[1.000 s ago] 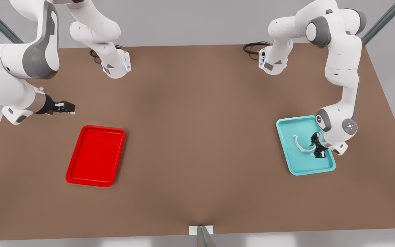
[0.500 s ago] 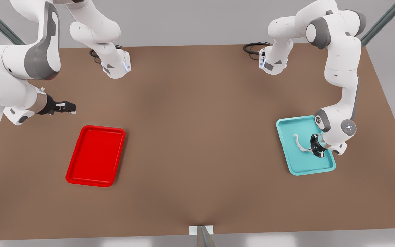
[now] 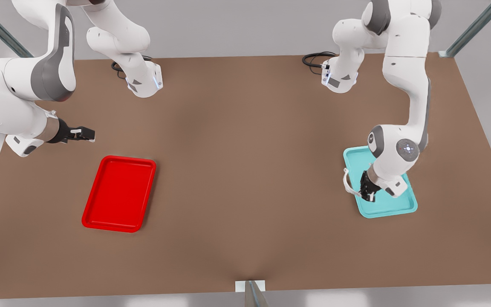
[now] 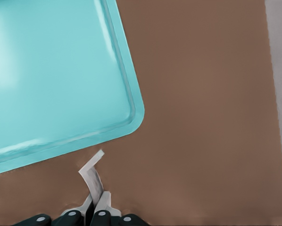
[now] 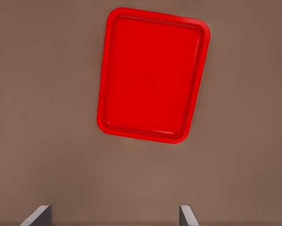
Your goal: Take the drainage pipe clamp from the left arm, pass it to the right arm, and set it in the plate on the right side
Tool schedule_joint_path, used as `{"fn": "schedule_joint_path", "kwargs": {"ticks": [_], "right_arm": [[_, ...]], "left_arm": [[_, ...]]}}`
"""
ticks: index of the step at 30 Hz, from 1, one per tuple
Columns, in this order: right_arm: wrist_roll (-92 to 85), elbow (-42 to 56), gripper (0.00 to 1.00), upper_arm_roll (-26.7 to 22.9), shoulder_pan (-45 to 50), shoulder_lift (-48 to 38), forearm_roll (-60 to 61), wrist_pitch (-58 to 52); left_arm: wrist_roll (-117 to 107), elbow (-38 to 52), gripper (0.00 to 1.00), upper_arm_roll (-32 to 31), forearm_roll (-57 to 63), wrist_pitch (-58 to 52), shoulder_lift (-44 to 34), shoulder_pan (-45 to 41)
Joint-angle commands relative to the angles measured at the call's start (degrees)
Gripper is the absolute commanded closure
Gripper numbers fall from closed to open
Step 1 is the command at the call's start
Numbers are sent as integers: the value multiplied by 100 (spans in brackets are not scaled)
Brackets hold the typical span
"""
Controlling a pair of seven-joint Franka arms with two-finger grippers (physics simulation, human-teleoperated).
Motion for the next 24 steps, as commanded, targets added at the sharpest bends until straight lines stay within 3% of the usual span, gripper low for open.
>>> {"fn": "schedule_joint_path", "kwargs": {"ticks": [1, 4, 8, 14, 17, 20, 24], "right_arm": [[-3, 2, 0, -2, 7, 2, 4, -5], [-3, 11, 0, -2, 7, 2, 4, -5], [-3, 2, 0, -2, 7, 2, 4, -5], [-3, 72, 0, 68, 314, 380, 82, 171], [568, 81, 0, 68, 1070, 890, 750, 988], [1640, 11, 0, 68, 1747, 1162, 882, 1911], [1694, -376, 0, 77, 2064, 1259, 1041, 3062]], "left_arm": [[-106, 290, 79, -8, 3, -516, 82, -497], [-1151, 2355, 79, -25, 12, -2071, 1023, -1315], [-3454, 4079, 79, -25, 372, -2854, 2078, -2019], [-5308, 4632, 79, -60, 592, -3302, 2368, -2713], [-6214, 5230, 79, -175, 574, -3179, 2737, -2792], [-7893, 5283, 79, -236, 574, -3197, 2807, -2792], [-7920, 5283, 79, -298, 566, -3030, 2816, -2792]]}}
